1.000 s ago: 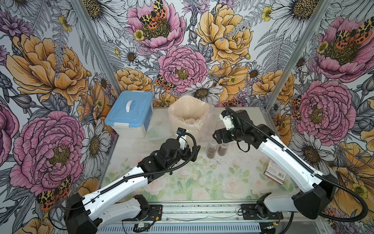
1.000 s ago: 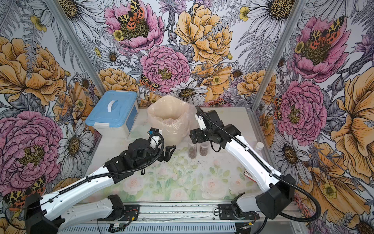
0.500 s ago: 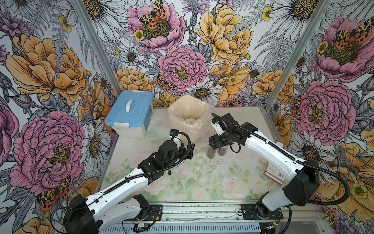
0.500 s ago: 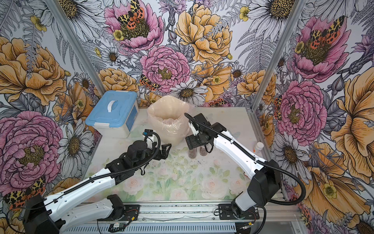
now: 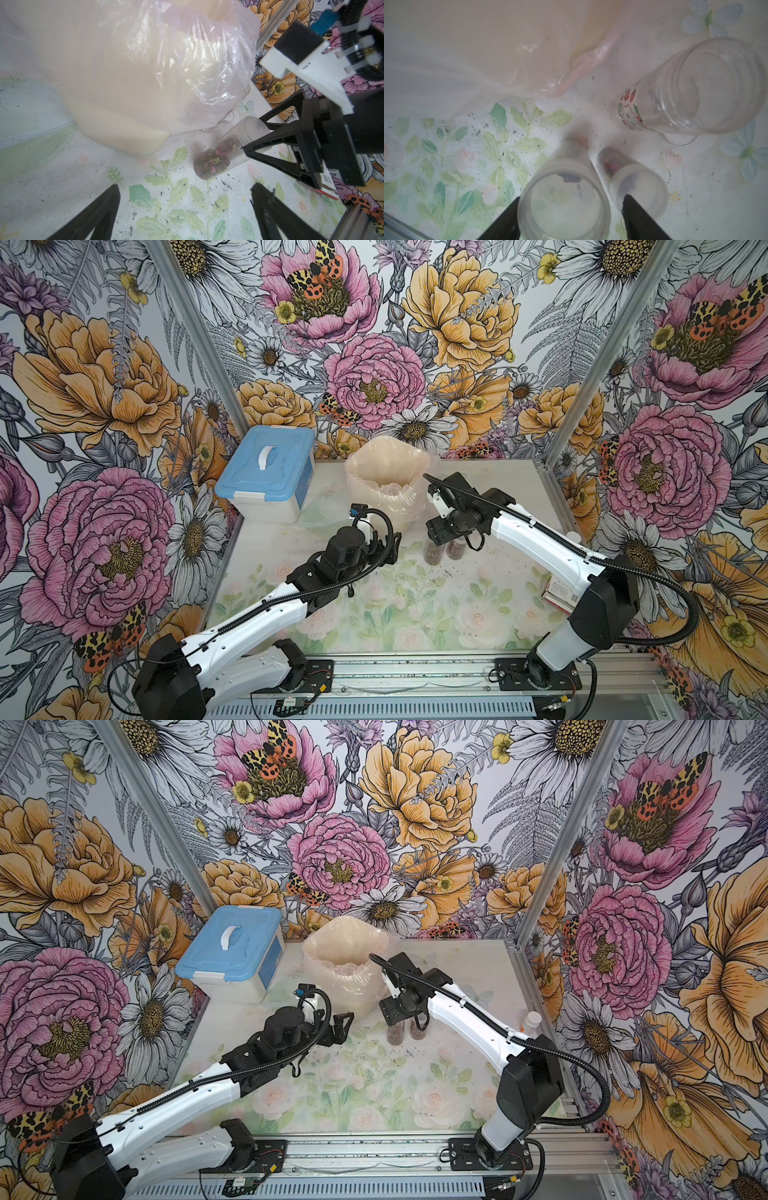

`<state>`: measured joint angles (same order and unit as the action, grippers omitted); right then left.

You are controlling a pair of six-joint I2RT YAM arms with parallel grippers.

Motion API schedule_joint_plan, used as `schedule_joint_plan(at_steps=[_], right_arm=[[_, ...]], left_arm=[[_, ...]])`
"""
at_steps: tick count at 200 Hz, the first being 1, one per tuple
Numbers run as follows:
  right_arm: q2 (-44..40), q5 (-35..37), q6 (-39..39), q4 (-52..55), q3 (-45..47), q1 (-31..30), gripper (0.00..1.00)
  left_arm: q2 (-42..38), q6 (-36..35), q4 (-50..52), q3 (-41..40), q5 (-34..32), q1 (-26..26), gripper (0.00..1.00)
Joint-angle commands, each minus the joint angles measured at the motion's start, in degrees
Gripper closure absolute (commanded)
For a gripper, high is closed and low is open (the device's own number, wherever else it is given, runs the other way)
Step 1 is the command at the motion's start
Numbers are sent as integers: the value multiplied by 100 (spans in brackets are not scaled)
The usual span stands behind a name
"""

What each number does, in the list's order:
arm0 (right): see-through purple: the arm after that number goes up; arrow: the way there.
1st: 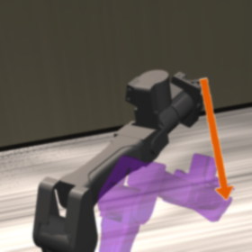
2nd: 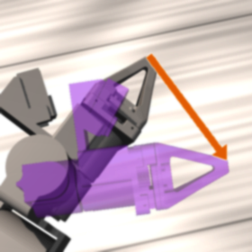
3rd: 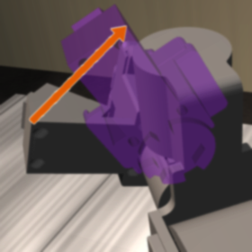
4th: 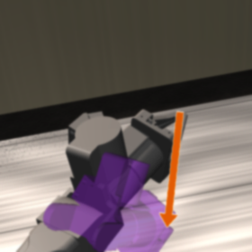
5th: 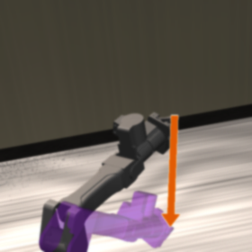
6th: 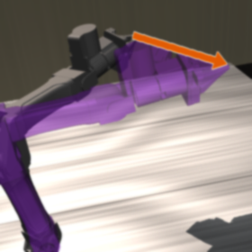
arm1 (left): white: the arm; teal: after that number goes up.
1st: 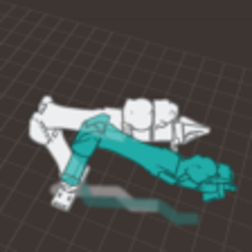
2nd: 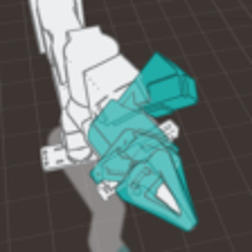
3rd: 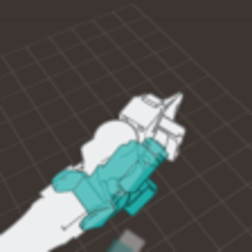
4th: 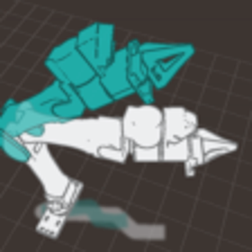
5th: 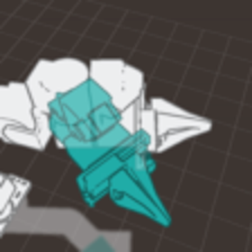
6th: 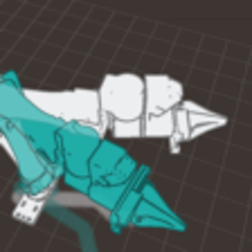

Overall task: Empty the moldy dried flower tea in the jars
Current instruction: Pick up the jar from the center of the board.

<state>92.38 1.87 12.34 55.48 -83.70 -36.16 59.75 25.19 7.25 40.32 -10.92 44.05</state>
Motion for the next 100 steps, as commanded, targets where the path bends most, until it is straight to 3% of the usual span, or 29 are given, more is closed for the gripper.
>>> schedule_joint_plan(at_steps=[1,100], right_arm=[[109,118,-12,-2,-179,-64,29],[18,139,-8,-2,-59,-99,56]], left_arm=[[71,65,-185,-65,159,-41,1],[77,21,-168,-29,178,-64,1]])
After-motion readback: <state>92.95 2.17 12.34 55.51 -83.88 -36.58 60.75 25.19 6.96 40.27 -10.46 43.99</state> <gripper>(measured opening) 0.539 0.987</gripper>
